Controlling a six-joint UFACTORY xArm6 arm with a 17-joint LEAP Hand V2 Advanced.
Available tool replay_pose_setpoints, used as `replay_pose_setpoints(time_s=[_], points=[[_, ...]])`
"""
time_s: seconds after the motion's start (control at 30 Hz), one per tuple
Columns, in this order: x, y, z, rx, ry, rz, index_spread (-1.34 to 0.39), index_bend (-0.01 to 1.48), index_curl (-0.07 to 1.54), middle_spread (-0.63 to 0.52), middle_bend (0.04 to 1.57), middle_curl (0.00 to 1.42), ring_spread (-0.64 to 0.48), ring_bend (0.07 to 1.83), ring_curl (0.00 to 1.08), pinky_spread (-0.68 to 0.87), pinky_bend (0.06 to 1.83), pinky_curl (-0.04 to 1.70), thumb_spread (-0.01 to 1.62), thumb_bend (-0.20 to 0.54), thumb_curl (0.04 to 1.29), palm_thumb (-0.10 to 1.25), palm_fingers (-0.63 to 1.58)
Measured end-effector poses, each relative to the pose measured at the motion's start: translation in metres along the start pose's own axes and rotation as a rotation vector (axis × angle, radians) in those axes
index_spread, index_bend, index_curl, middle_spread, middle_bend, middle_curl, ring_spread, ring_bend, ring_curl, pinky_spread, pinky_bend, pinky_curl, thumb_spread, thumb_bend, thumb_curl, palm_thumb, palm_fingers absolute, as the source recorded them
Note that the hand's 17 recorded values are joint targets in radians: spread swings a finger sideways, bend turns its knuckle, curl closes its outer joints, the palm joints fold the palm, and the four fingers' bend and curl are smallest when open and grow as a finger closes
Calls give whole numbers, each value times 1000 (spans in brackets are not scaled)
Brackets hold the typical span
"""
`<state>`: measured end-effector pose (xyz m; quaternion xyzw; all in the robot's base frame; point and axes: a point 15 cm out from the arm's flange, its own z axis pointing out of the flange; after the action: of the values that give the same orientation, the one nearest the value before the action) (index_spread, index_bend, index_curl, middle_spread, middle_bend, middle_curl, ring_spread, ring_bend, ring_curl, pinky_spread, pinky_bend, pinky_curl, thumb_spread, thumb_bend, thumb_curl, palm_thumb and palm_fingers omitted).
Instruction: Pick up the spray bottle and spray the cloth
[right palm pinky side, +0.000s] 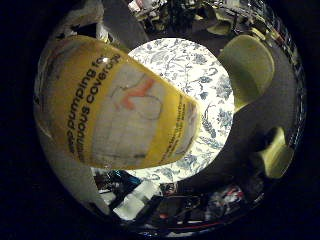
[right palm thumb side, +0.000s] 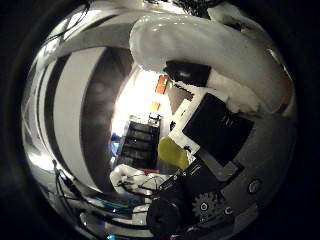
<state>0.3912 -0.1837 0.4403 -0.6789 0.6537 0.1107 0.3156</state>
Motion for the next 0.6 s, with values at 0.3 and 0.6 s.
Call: replay_pose_setpoints(time_s=[0.3, 0.6], points=[[-53, -2, 28, -264, 252, -147, -179, 1149, 688, -65, 1335, 555, -146, 1449, 556, -186, 1070, 1106, 787, -15, 863, 1092, 1213], [-80, 1, 39, -455, 555, -283, -179, 1145, 692, -65, 1333, 554, -146, 1447, 556, -192, 1053, 1132, 794, -15, 864, 1085, 1216]])
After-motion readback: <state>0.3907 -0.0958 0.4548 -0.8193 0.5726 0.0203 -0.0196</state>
